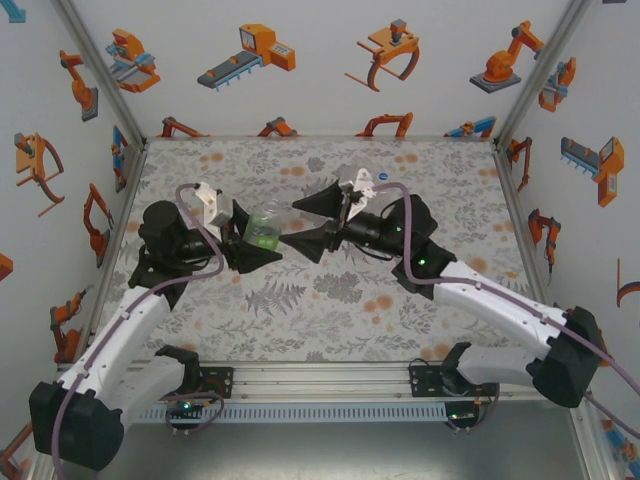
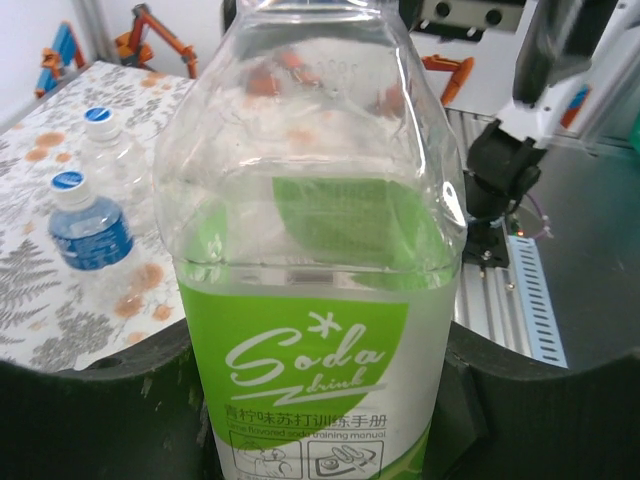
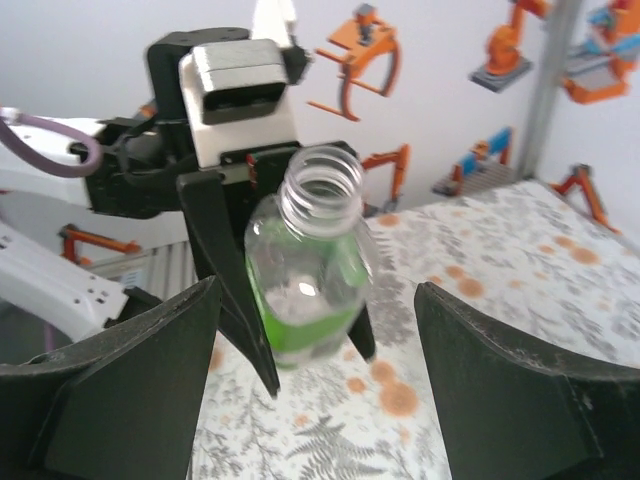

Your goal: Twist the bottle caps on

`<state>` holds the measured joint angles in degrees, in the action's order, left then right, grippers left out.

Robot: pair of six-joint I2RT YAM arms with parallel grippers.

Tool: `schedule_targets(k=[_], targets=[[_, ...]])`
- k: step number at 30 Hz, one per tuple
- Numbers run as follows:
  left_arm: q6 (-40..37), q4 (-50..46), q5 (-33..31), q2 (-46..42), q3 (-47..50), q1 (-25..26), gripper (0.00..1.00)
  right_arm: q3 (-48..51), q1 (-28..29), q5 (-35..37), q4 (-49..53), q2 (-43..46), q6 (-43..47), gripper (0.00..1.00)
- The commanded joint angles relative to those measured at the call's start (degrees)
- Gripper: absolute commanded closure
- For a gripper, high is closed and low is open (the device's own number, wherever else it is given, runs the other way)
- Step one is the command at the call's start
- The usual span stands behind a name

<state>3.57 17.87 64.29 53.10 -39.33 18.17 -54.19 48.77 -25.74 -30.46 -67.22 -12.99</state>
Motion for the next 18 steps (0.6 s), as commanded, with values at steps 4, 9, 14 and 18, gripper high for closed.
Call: schedule_targets(k=[4, 9, 14, 18], targets=[[-0.44, -1.44, -3.23, -0.50, -2.00, -2.51, 0.98, 1.67, -3.89, 18.68, 21.49, 4.26, 1.48, 0.39], [0.26, -1.56, -4.21, -0.61, -2.06, -3.72, 1.00, 2.90, -6.16, 28.40, 32.25, 2.83, -2.12, 0.48], [0.38, -1.89, -4.44, -0.45, -2.15, -4.31, 1.00, 2.60, -8.96, 30.94, 39.64, -2.14, -7.25, 0.57], [0.37, -2.56, -4.44, -0.14, -2.50, -4.55, 1.00, 1.60, -10.72, 31.62, 42.61, -7.49, -9.71, 0.58]])
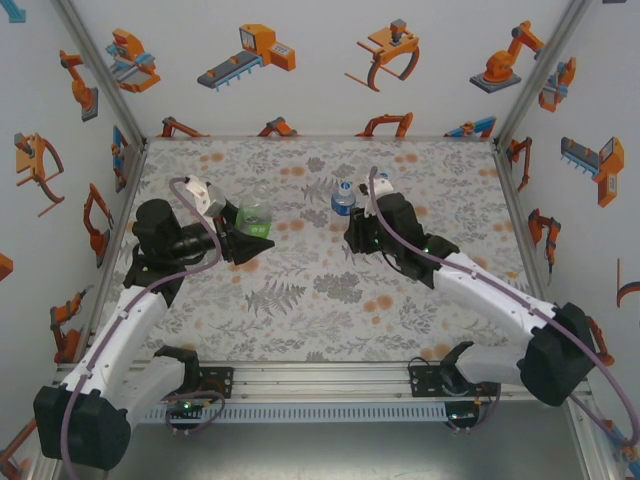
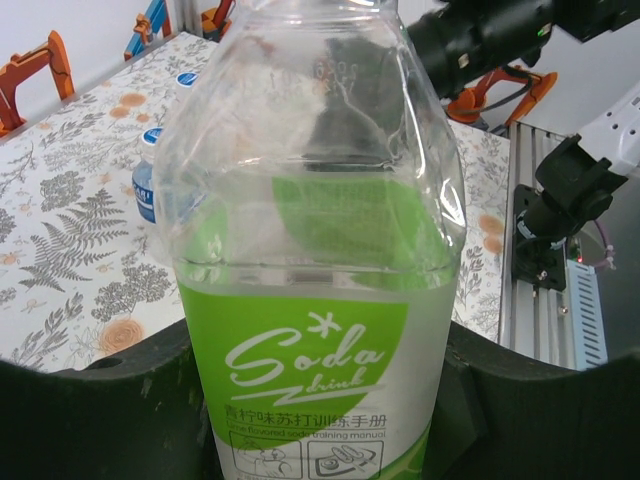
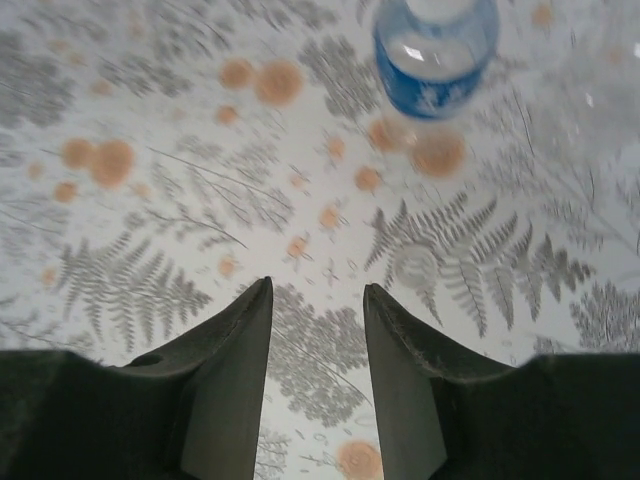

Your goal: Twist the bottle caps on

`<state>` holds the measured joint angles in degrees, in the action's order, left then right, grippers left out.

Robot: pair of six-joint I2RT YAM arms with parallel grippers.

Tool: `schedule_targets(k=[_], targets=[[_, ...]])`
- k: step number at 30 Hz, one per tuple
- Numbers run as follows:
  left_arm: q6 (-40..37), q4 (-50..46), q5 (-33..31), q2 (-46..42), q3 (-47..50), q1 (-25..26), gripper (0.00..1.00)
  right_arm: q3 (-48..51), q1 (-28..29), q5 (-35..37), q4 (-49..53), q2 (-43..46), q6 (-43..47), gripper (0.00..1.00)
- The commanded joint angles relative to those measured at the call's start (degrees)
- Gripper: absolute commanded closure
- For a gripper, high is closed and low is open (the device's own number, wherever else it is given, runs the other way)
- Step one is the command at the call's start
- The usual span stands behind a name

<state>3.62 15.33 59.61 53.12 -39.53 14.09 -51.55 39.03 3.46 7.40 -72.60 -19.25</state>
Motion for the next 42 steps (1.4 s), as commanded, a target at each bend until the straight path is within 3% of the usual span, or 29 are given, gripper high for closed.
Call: schedule_targets(k=[1, 5, 17, 30, 42], targets=[[0.24, -0.05, 0.25, -0.20, -2.31, -0.51, 1.00, -1.15, -1.52, 1.47, 4.65, -3.43, -3.82, 0.56], [0.16, -0.46, 0.22, -0.25, -2.37, -0.55, 1.00, -2.22, -2.29, 2.33, 4.38, -9.83, -4.35, 0.46], [-0.03, -1.26, 0.24, 0.67, -2.82, -0.81, 1.00, -7.11, -2.64, 6.99, 1.44, -25.72, -2.99, 0.39], [0.31, -1.35, 1.23, 2.03, -3.32, -1.16, 1.00, -6.73, -3.08, 6.01, -0.64, -29.70, -2.49, 0.51], [0.33, -1.73, 1.81, 2.18, -3.62, -1.17, 1.00, -4.01, -2.78, 4.29, 0.35, -26.36, -3.58, 0.60]])
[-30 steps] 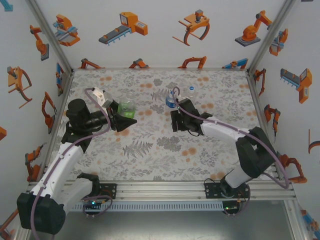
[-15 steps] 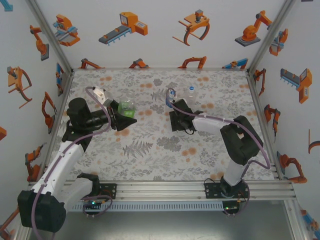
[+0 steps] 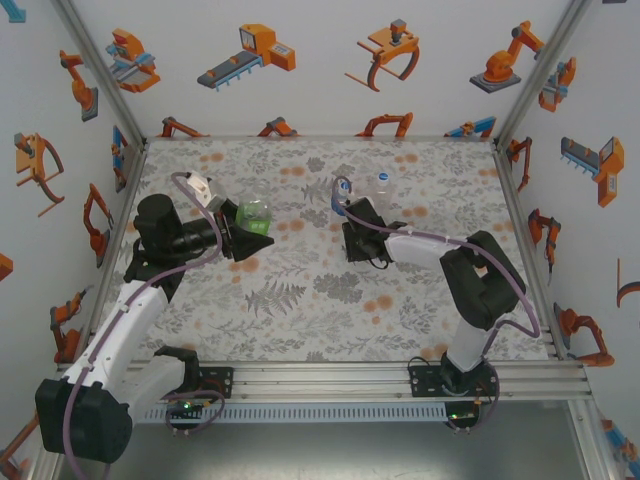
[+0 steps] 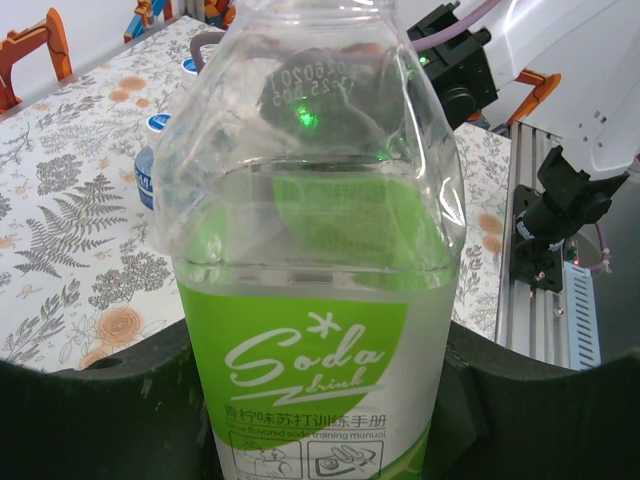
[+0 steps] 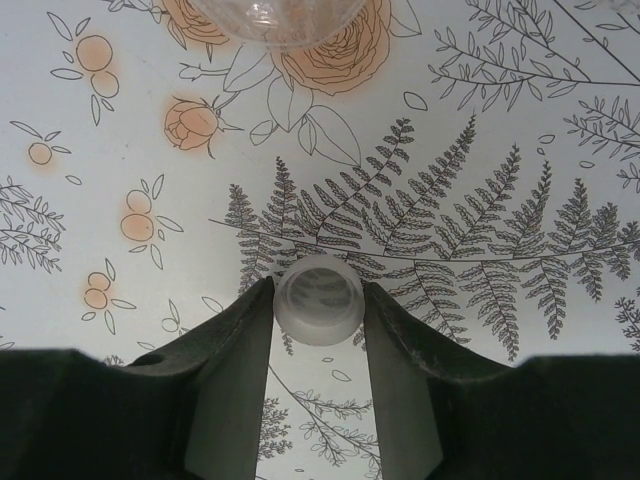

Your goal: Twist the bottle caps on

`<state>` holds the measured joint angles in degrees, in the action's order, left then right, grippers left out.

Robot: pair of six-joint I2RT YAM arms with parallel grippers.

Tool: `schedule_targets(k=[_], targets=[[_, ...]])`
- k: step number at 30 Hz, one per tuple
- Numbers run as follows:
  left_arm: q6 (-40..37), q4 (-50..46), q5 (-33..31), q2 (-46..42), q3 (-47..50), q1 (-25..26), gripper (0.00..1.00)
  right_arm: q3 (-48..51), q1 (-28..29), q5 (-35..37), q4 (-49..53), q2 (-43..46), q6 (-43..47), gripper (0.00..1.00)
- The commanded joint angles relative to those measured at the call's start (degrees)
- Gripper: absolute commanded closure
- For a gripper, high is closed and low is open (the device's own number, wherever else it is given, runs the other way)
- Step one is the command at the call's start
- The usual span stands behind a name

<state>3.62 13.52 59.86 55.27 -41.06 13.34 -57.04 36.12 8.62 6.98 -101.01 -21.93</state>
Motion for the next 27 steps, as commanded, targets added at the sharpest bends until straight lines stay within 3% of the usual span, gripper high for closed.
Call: schedule_targets(k=[1, 6, 18, 27], targets=[[0.30, 0.02, 1.58, 0.02, -2.10, -0.42, 1.00, 1.86, 0.33, -0.93, 1.20, 2.81, -0.98, 0.61], [0.28, -0.03, 1.76, 0.08, -2.23, -0.49, 1.00, 4.20, 2.96, -0.88, 4.48, 6.96, -2.42, 0.62], [0.74, 0.30, 2.63, 0.28, -2.54, -0.78, 1.00, 10.23, 17.88, -0.50, 9.73, 12.69, -12.92, 0.62], [0.85, 0.55, 2.79, 0.20, -2.40, -0.78, 1.00, 7.69, 18.76, 1.31, 12.87, 12.54, -12.77, 0.53]])
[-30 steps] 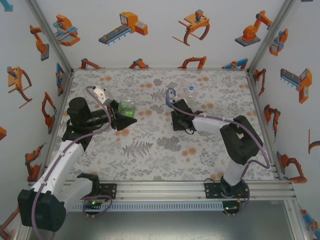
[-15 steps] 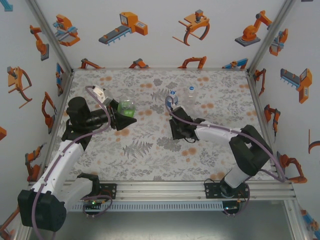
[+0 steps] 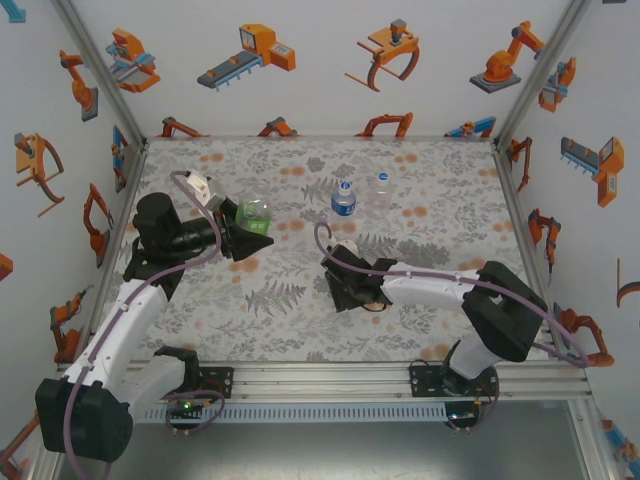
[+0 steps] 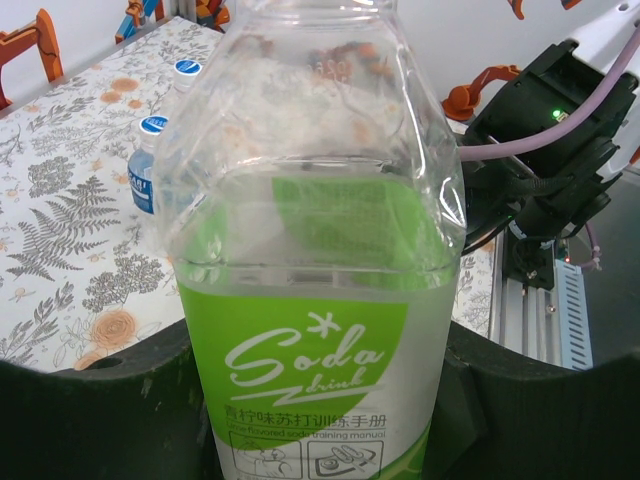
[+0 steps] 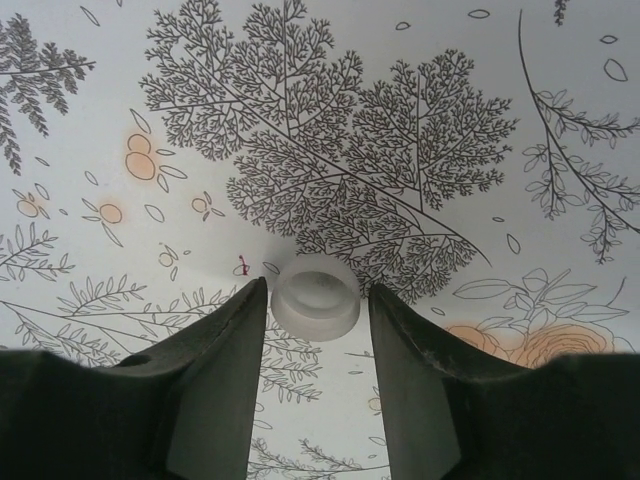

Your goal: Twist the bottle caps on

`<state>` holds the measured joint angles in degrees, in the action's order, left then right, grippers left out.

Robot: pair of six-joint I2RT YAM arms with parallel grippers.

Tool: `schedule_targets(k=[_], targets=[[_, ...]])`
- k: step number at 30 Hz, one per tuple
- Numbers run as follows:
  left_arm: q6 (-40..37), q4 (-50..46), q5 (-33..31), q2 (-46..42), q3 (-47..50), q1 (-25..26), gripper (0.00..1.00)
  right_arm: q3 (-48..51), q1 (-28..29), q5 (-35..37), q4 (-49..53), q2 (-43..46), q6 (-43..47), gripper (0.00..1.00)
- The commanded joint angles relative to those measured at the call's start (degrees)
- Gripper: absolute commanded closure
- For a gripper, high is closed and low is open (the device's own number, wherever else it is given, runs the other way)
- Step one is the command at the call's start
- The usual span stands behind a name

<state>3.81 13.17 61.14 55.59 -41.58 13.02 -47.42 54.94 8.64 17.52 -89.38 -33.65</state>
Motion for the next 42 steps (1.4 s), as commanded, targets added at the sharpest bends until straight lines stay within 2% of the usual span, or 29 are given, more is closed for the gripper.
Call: schedule_targets(k=[1, 8, 42], targets=[[0.62, 0.98, 1.52, -0.11, -1.92, -0.45, 1.00, -2.26, -0.02, 1.33, 2.81, 1.12, -0.94, 0.52], [0.76, 0.93, 1.52, -0.13, -1.92, -0.54, 1.00, -3.73, -0.01, -0.10, 4.05, 3.51, -0.62, 0.53], [1.35, 1.40, 1.65, 0.31, -2.05, -0.72, 1.00, -4.33, 0.00, -1.30, 3.25, -1.54, -0.09, 0.54]])
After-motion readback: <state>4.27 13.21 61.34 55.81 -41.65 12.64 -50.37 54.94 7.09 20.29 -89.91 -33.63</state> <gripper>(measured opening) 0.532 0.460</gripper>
